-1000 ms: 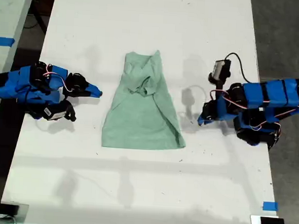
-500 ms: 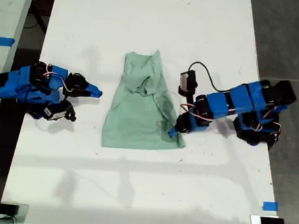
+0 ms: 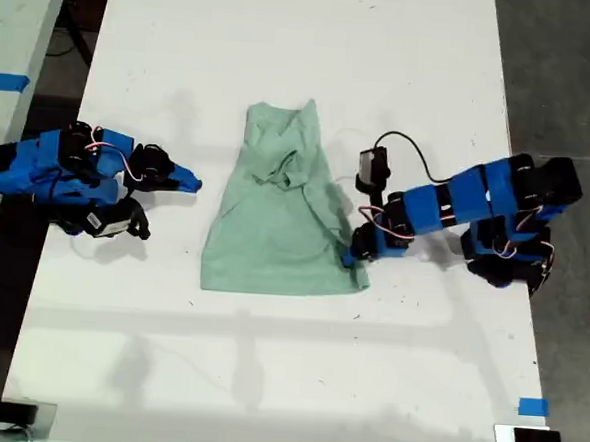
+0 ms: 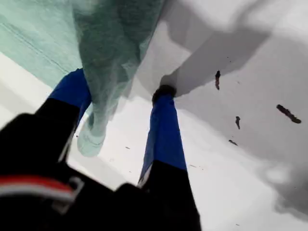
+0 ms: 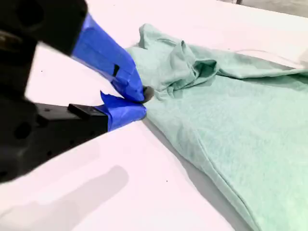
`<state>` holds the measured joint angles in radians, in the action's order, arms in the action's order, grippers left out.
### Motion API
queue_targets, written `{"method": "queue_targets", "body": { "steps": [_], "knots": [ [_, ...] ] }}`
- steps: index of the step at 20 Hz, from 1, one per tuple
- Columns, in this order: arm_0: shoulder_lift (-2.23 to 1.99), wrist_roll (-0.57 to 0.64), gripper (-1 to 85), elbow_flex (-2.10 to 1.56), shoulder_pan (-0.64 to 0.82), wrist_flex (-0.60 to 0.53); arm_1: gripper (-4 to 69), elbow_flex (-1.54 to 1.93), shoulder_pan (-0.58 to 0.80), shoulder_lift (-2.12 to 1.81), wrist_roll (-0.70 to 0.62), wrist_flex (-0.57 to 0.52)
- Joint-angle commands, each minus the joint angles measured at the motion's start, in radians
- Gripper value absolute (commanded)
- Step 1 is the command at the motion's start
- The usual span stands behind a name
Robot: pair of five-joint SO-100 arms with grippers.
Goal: Fold t shirt
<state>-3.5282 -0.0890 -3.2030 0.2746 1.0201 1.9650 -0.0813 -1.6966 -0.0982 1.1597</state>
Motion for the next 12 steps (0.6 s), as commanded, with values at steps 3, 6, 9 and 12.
{"method": "queue_targets", "body": {
  "steps": [3, 6, 9, 12],
  "knots": [
    [-0.009, -0.015, -0.1, -0.02, -0.003, 0.002, 8.5, 0.0, 0.017, -0.014, -0.012, -0.032],
    [-0.009, -0.015, -0.1, -0.02, -0.003, 0.002, 1.5, -0.017, 0.018, -0.011, -0.012, -0.018],
    [-0.009, -0.017, -0.1, -0.02, -0.003, 0.002, 1.5, -0.066, 0.015, 0.002, -0.012, 0.032],
    [-0.009, -0.017, -0.1, -0.02, -0.003, 0.002, 1.5, -0.15, 0.006, 0.012, 0.002, 0.118]
  ]
}}
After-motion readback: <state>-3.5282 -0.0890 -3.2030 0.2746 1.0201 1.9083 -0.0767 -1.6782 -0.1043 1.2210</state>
